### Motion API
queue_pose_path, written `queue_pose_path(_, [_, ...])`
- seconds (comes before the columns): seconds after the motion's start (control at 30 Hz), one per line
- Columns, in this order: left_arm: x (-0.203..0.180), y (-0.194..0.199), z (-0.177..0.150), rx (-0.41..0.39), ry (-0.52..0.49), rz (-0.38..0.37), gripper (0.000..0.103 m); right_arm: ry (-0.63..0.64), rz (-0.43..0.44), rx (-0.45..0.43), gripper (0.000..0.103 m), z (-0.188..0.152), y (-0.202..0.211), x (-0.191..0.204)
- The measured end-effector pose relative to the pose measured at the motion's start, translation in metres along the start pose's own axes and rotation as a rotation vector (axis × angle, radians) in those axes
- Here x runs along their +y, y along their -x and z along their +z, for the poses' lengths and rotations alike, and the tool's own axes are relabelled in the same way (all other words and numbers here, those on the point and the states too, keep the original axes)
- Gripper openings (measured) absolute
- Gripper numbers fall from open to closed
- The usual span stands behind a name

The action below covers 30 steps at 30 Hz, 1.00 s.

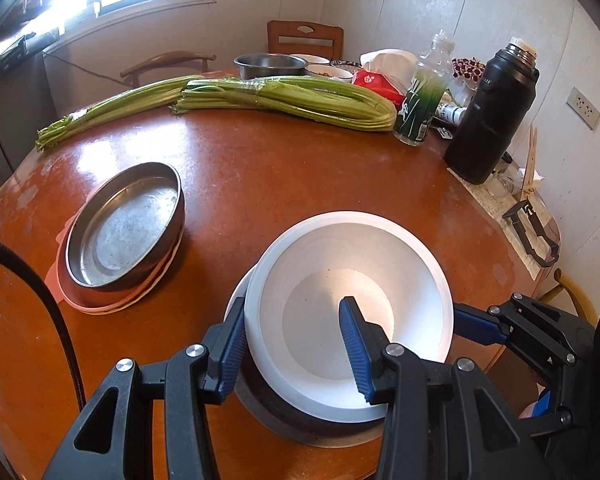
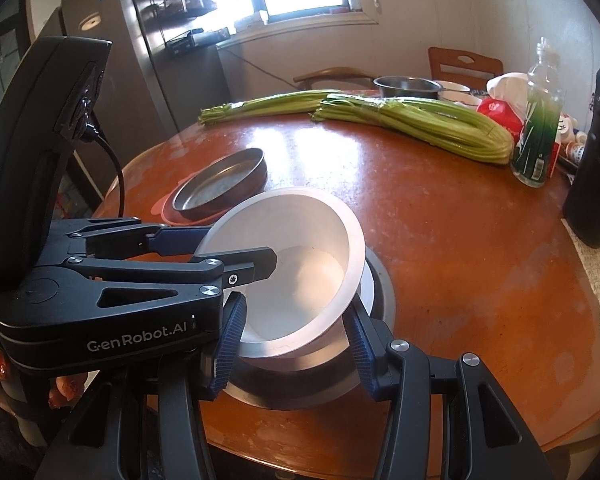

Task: Organize plates and bowls
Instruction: 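Lower the second paper bowl into the first and open the left gripper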

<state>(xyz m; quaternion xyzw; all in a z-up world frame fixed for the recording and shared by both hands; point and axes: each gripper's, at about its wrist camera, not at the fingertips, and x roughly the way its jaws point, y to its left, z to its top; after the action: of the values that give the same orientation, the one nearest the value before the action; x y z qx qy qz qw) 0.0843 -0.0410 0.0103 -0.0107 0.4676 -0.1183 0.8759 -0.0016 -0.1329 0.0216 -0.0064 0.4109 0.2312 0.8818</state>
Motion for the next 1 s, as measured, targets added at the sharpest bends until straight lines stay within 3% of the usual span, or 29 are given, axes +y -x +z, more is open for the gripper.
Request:
queue_pose_path(0.63, [0.002, -0.01, -0.001, 0.024, 0.005, -0.001, 0.045, 0.001, -0.025, 0.012, 0.053, -0.004, -0.004, -0.002])
queue_pose_path(1.0, [0.007, 0.0, -0.001, -0.001, 0.014, -0.007, 0.045, -0.013, -0.044, -0.013, 0.052, -0.001, 0.004, -0.007])
